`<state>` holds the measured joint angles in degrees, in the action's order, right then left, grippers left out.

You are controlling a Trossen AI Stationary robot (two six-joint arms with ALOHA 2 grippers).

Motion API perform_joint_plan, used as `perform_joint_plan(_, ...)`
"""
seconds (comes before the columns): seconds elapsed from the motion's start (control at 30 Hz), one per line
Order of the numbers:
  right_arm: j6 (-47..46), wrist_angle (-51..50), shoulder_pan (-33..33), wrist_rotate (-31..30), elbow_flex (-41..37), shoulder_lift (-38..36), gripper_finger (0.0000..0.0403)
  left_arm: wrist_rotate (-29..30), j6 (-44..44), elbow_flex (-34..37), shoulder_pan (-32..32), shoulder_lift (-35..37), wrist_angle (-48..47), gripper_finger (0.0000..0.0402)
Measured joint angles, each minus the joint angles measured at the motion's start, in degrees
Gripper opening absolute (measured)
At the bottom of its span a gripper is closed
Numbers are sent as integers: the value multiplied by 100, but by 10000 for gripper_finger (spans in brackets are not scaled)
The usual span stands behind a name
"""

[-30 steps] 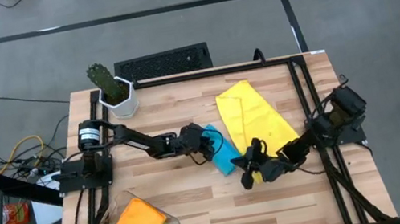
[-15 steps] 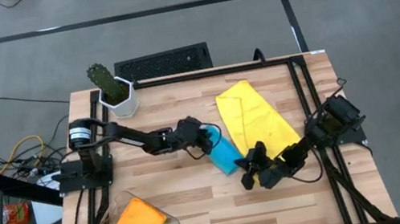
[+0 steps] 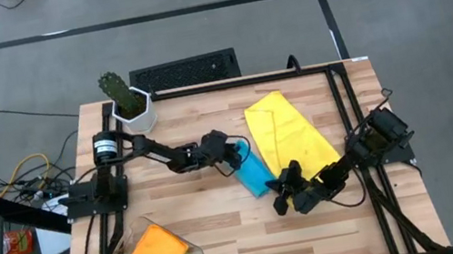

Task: Fold microfiber towels
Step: Put the blue microfiber towel into the transparent bin

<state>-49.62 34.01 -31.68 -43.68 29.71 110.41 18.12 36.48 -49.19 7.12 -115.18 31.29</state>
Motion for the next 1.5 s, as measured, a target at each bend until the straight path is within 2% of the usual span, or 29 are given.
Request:
perform_joint_plan(0.2,1,-16,-4,0,2,0,23,-391,-6,17,189,255,230,114)
perform_joint_plan(0.33,13,-22,-7,2,2,0,29,-442,-305,17,202,619,-86,130)
perform_joint_plan(0.47,32,-21,-7,2,0,0,25,-603,-583,15,283,985,-663,170)
perform_joint_plan(0.63,34,-18,-7,1,0,0,21,-1366,-682,-5,329,1328,-1506,236)
perform_joint_plan(0.77,41,-16,-7,2,-2,0,26,-1348,-1305,-464,331,1394,-2662,277)
perform_joint_plan(0.87,47,-4,-7,4,-3,1,29,-1006,-1761,-905,329,1388,-3242,295)
perform_joint_plan(0.97,54,8,-7,4,-4,2,27,-750,-1867,-1040,373,1388,-3513,303)
perform_joint_plan(1.13,54,10,-7,4,-7,2,21,-1218,-1714,-1056,537,1377,-4165,304)
perform_joint_plan(1.33,54,10,-7,4,-7,2,28,-1375,-1869,-1056,525,1362,-3872,304)
perform_joint_plan(1.5,58,24,-7,4,-9,2,23,-1602,-1818,-1118,515,934,-3764,304)
